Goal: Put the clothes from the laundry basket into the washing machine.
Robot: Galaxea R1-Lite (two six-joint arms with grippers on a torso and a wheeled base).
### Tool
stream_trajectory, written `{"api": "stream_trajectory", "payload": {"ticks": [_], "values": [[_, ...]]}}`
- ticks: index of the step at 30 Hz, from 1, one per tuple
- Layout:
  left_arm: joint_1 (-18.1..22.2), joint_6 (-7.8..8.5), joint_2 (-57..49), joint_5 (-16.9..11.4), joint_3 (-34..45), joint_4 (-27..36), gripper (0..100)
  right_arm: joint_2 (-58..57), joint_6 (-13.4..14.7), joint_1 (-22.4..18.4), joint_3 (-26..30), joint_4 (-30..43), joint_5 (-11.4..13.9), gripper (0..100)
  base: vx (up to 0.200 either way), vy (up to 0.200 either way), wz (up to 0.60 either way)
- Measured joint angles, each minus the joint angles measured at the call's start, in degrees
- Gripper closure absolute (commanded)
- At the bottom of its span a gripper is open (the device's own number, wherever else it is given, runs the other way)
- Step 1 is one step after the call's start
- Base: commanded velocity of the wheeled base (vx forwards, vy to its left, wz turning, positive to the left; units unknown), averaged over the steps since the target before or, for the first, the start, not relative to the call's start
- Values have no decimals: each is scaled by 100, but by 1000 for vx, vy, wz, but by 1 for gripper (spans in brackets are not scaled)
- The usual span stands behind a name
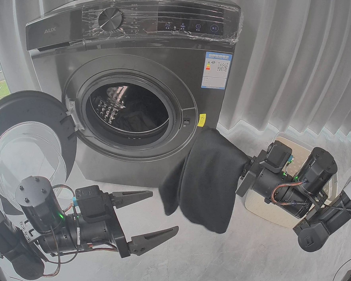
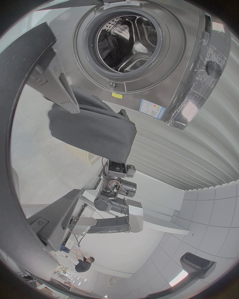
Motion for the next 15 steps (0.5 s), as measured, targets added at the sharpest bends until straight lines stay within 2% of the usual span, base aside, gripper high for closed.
{"api": "stream_trajectory", "payload": {"ticks": [6, 9, 12, 15], "values": [[15, 69, -2, 0, -2, 2, 0, -37, 2, 61, 71, 0, 5, 100, 0, 0, 0], [22, 283, 121, 0, -27, 5, 0, -96, 7, 148, 132, 2, 7, 100, 0, 0, 0], [39, 592, 369, -18, -99, 2, 0, -184, 27, 262, 195, 6, 9, 100, 0, 0, 0], [87, 831, 653, -123, -252, 2, 0, -293, 123, 393, 269, 9, 9, 100, 0, 0, 0]]}}
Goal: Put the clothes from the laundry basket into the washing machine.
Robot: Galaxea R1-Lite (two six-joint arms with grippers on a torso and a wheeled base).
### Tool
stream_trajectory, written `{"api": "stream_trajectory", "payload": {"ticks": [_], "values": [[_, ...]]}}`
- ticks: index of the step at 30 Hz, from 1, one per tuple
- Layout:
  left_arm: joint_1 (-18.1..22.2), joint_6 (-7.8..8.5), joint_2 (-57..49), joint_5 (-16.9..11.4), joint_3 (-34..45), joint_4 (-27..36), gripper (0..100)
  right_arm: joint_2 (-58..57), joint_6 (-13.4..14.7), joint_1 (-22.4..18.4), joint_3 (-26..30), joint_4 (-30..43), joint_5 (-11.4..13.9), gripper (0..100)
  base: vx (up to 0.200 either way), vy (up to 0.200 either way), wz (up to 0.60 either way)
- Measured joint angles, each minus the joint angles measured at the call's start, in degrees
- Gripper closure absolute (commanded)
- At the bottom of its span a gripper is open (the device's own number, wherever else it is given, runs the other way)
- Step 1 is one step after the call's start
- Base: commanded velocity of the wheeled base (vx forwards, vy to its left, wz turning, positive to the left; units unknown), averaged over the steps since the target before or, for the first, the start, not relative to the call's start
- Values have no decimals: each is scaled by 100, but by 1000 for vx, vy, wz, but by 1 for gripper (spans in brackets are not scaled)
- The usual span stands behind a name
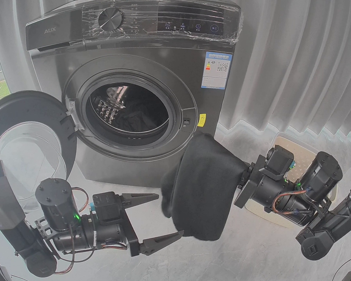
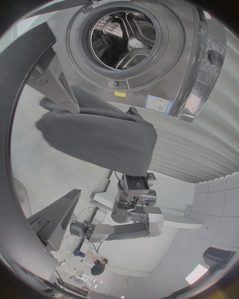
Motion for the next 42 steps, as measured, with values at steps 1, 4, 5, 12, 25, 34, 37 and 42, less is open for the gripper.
{"api": "stream_trajectory", "payload": {"ticks": [1, 4, 5, 12, 25, 34, 37, 42], "values": [[16, 50, 79, -46, -67, -2, 0, -38, 35, 41, 24, 0, 0, 100, 0, 0, 0], [107, 140, 305, -134, -295, -2, 0, -168, 161, 160, 130, 9, 2, 100, 0, 0, 0], [151, 171, 368, -158, -375, 0, 0, -210, 191, 184, 166, 9, 7, 100, 0, 0, 0], [453, 452, 625, -662, -764, -2, 0, -355, 255, 330, 278, 13, 10, 100, 0, 0, 0], [405, 567, 870, -1374, -1067, -5, 0, -367, 240, 571, 293, 5, 0, 100, 0, 0, 0], [444, 586, 1174, -1385, -1597, -2, 0, -367, 240, 581, 295, 7, -1, 100, 0, 0, 0], [418, 586, 1281, -1382, -1691, 0, 0, -366, 238, 586, 295, 9, -6, 100, 0, 0, 0], [396, 586, 1493, -1368, -1862, 2, 0, -366, 238, 611, 297, 5, -9, 100, 0, 0, 0]]}}
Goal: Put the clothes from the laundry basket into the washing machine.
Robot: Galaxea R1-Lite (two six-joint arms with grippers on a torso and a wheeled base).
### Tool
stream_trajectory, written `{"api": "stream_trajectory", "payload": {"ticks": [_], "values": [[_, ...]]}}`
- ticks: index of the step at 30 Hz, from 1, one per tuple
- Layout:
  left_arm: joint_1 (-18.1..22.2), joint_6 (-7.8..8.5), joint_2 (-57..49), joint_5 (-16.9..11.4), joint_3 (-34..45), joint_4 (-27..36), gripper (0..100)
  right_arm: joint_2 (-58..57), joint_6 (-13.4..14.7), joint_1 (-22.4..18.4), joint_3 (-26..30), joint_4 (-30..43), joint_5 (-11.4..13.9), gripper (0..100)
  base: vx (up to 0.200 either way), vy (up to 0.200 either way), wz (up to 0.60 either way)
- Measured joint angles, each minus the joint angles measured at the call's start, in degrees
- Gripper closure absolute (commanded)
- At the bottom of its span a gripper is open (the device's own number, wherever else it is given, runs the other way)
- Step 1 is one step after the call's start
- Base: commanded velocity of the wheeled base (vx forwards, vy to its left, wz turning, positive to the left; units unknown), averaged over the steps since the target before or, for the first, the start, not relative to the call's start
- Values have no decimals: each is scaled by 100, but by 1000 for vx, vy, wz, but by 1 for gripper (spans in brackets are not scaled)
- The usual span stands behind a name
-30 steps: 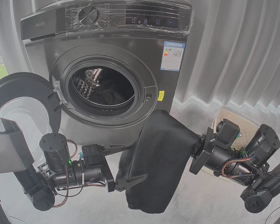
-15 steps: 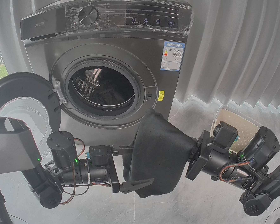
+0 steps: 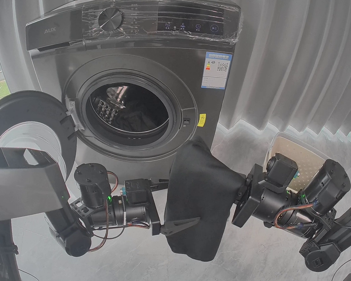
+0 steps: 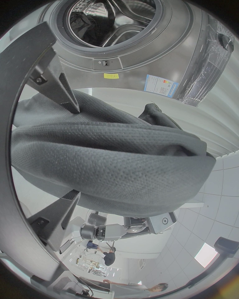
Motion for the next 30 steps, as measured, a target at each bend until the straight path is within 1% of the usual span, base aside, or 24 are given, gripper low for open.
{"api": "stream_trajectory", "payload": {"ticks": [4, 10, 15, 16, 30], "values": [[6, -2, 96, 5, -135, -2, 0, 0, 0, 4, -2, 0, 0, 100, 0, 0, 0], [11, -52, 212, 18, -402, -2, 0, 27, 0, 6, 2, -2, 0, 100, 0, 0, 0], [9, -37, 336, 21, -472, -5, 0, 40, 0, 6, 2, -2, 0, 100, 0, 0, 0], [6, -37, 361, 21, -485, -2, 100, 41, 0, 6, 2, -2, 0, 100, 0, 0, 0], [0, -37, 416, 13, -482, -2, 100, 46, 6, -74, -52, -9, 0, 100, 0, 0, 0]]}}
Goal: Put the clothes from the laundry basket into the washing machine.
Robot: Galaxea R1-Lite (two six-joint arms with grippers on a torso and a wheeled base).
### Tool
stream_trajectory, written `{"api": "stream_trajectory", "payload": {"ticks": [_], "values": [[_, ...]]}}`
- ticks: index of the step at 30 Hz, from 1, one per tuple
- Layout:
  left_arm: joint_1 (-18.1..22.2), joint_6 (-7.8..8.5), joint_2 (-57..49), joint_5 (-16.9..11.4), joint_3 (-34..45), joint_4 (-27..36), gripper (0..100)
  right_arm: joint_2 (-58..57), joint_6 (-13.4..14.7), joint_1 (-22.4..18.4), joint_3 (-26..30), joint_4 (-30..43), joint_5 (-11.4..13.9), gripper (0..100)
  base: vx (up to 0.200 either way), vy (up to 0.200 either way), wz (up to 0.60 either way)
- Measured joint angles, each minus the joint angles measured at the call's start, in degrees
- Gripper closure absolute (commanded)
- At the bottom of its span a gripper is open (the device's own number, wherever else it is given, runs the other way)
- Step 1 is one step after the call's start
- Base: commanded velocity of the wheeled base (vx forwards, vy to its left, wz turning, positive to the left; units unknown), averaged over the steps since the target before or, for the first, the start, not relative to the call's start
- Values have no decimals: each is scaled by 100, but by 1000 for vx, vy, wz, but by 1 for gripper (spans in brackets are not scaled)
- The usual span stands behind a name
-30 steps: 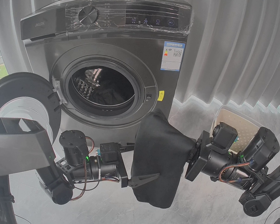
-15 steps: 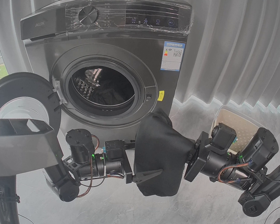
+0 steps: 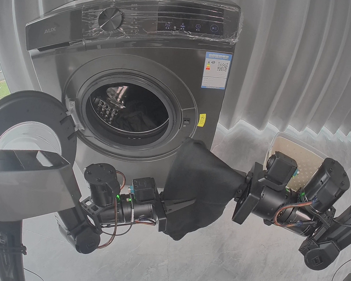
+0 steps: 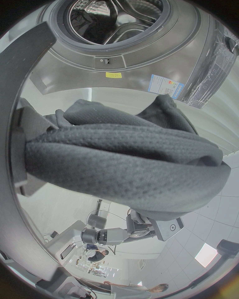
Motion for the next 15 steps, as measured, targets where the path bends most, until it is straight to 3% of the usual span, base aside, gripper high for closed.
{"api": "stream_trajectory", "payload": {"ticks": [15], "values": [[-68, 28, -906, -55, 1076, -2, 100, 345, 2, -752, -230, -5, -9, 100, 0, 0, 0]]}}
